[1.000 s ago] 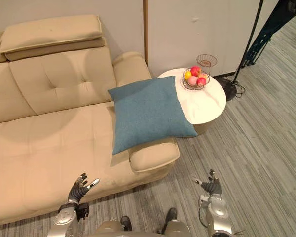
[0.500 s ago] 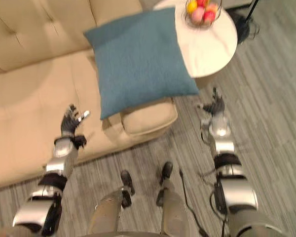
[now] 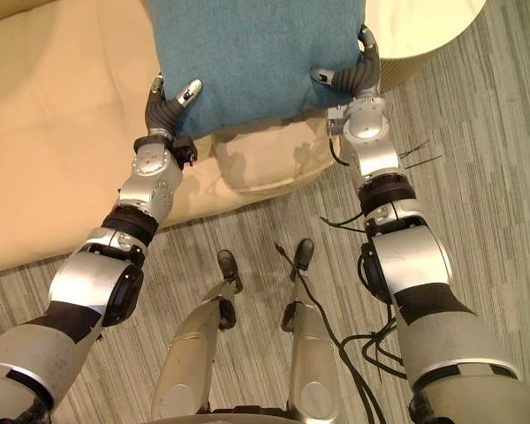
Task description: Pick up cushions and gather them together orderly.
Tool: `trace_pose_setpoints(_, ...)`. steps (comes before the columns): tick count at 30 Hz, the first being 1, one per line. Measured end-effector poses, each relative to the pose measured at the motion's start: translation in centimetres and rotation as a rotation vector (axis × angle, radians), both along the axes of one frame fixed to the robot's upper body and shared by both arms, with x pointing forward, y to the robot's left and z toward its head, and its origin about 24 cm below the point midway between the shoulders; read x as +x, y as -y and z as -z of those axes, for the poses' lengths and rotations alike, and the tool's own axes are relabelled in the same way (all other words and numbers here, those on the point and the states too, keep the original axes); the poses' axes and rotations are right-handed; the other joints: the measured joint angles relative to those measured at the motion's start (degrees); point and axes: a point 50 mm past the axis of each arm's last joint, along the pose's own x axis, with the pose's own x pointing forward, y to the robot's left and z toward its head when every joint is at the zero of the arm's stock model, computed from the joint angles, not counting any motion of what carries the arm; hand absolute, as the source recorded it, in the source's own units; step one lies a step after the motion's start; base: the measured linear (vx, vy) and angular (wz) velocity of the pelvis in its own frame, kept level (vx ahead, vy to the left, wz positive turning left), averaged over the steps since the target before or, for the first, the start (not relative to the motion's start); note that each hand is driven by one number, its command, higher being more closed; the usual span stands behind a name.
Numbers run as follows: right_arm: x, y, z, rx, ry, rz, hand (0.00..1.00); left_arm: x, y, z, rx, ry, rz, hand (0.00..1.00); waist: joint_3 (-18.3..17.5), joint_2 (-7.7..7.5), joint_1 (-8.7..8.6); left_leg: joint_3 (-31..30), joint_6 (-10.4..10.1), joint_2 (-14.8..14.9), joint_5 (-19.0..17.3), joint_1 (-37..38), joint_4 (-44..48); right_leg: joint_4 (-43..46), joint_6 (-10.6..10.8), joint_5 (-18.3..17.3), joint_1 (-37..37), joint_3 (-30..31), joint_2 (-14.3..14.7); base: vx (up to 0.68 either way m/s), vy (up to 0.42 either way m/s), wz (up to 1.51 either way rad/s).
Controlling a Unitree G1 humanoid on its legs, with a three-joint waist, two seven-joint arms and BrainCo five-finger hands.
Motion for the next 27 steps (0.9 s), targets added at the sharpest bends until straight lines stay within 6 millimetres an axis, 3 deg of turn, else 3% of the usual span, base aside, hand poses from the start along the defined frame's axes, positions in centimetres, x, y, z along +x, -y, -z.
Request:
trace_pose_setpoints(7, -0.9, -1.7, -0.8, -0.046, 0.086, -0.079, 1.0, -0.7, -1.0, -2.9, 0.01, 0.116, -0.008, 1.0, 0.11, -0.02, -0.25, -0.02, -0.19, 0.94, 0.13, 0.23, 0.54, -0.28, 0.0, 0.01, 0.3, 1.57, 1.0, -0.01, -0.006, -0.04)
trace_pose_setpoints(11, -1.9, -2.3, 2.6, -0.03, 0.079, -0.144, 1.0, -2.1, -1.6, -2.4, 0.034, 0.182, 0.003, 1.0, 0.88, 0.02, -0.3, 0.09, -0.26, 0.86, 0.08, 4.94, -0.91, -1.13, 0.0, 0.01, 4.46, 2.32, 1.19, 0.02, -0.003, -0.09)
trace_pose_setpoints(12, -2.5, -2.5, 4.8, -0.015, 0.053, -0.17, 1.0, -3.0, -1.7, -1.2, 0.053, 0.194, 0.009, 1.0, 0.87, 0.02, -0.28, 0.2, -0.59, 0.9, -0.15, 6.97, -1.51, -1.21, 0.01, -0.02, 6.15, 3.07, 1.35, 0.05, 0.012, -0.12)
trace_pose_setpoints(15, -3.9, -2.9, 8.0, 0.018, 0.017, -0.21, 1.0, -4.7, -1.8, 1.2, 0.094, 0.197, 0.003, 1.0, 0.79, 0.0, -0.39, 0.46, -0.9, 0.85, -0.37, 10.15, -2.57, -1.36, 0.36, -0.55, 8.77, 3.21, 1.43, 0.06, 0.005, -0.05)
trace_pose_setpoints(17, -5.6, -3.6, 10.9, 0.066, -0.014, -0.254, 1.0, -6.6, -1.8, 4.1, 0.098, 0.171, -0.006, 1.0, 0.75, 0.07, -0.41, 0.53, -1.54, 0.76, -0.83, 13.48, -3.21, -1.36, 0.9, -2.43, 11.91, 3.31, 1.33, 0.06, -0.012, -0.01)
trace_pose_setpoints(20, -7.7, -4.6, 12.8, 0.13, -0.023, -0.302, 1.0, -8.6, -2.0, 6.7, 0.063, 0.137, -0.009, 1.0, 0.65, 0.09, -0.27, 0.43, -2.15, 1.02, -1.23, 17.32, -4.08, -1.36, 0.91, -3.57, 15.38, 3.17, 1.87, 0.08, -0.011, -0.04)
trace_pose_setpoints(22, -9.5, -5.1, 13.5, 0.185, -0.012, -0.344, 1.0, -11.2, -2.1, 8.8, -0.007, 0.12, -0.019, 1.0, 0.12, 0.17, 0.1, 0.41, -2.43, 1.14, -1.19, 21.7, -6.03, -1.37, 0.71, -4.58, 19.01, 2.81, 1.97, 0.08, -0.001, 0.0)
trace_pose_setpoints(24, -10.8, -5.3, 15.1, 0.224, -0.045, -0.37, 1.0, -13.3, -1.9, 11.1, -0.058, 0.067, -0.029, 1.0, -6.02, 0.35, 0.23, 0.3, -2.89, 1.09, -1.41, 20.64, -7.51, -1.38, 0.98, -5.6, 17.53, 2.48, 2.44, 0.11, 0.002, 0.09)
trace_pose_setpoints(25, -12.2, -5.5, 16.2, 0.248, -0.063, -0.409, 1.0, -15.4, -2.0, 12.8, -0.093, 0.023, -0.046, 1.0, -9.25, 0.68, 0.62, 0.08, -3.23, 1.09, -1.36, 21.95, -8.92, -1.38, 1.15, -6.51, 18.37, 2.0, 2.64, 0.21, -0.005, 0.1)
trace_pose_setpoints(27, -13.3, -5.8, 16.8, 0.256, -0.071, -0.449, 1.0, -17.0, -2.2, 13.9, -0.105, -0.011, -0.062, 1.0, -10.98, 1.02, 1.7, -0.04, -3.69, 1.32, -1.29, 23.72, -9.11, -1.37, 1.21, -6.83, 20.05, 1.7, 2.82, 0.18, 0.006, 0.02)
